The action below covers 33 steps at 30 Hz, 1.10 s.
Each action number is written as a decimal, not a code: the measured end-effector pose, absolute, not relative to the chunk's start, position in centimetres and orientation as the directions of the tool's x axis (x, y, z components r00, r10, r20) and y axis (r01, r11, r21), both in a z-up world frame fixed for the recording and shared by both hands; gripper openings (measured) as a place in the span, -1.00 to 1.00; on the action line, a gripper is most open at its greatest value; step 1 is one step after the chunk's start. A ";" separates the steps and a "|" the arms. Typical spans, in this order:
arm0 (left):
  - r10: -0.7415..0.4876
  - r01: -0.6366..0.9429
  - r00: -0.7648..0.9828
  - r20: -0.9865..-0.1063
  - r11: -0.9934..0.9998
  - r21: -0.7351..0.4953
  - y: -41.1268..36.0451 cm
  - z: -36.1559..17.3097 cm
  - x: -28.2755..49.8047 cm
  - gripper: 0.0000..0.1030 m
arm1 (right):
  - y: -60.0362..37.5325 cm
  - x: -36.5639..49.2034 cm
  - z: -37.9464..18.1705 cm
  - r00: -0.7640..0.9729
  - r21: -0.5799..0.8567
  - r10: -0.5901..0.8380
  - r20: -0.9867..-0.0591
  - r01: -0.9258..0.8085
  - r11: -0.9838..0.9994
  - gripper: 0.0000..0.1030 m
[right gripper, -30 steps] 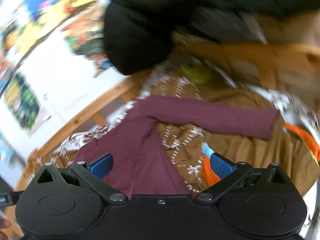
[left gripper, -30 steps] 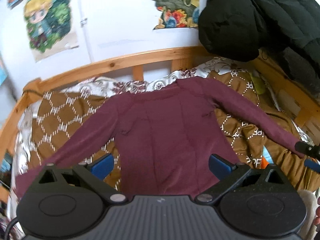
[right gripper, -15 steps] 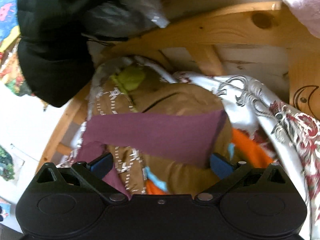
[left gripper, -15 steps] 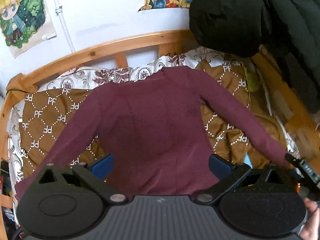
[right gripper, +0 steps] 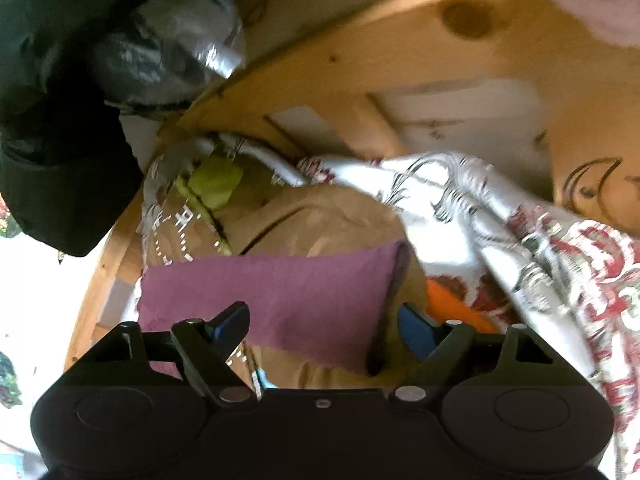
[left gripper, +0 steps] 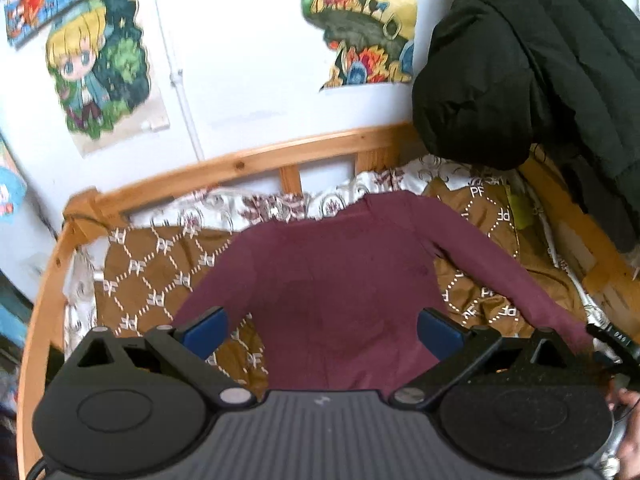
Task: Fold small clothes
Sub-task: 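Grasp the maroon sleeve cuff nearest the right tool with the right tool, then lift the held sleeve with the right tool and carry it across the shirt body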
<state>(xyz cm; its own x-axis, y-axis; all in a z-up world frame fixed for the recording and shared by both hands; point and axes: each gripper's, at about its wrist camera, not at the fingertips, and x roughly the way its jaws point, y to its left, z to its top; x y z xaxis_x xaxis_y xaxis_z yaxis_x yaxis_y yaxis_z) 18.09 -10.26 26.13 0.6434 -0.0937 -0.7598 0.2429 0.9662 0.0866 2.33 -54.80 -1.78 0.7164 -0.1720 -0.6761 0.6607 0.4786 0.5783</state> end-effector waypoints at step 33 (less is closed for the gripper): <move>0.031 -0.035 0.639 -0.769 0.999 0.011 -5.4 18.5 10.8 0.99 | -53.2 6.0 1.1 0.725 0.364 -0.203 -0.658 0.542 0.757 -0.86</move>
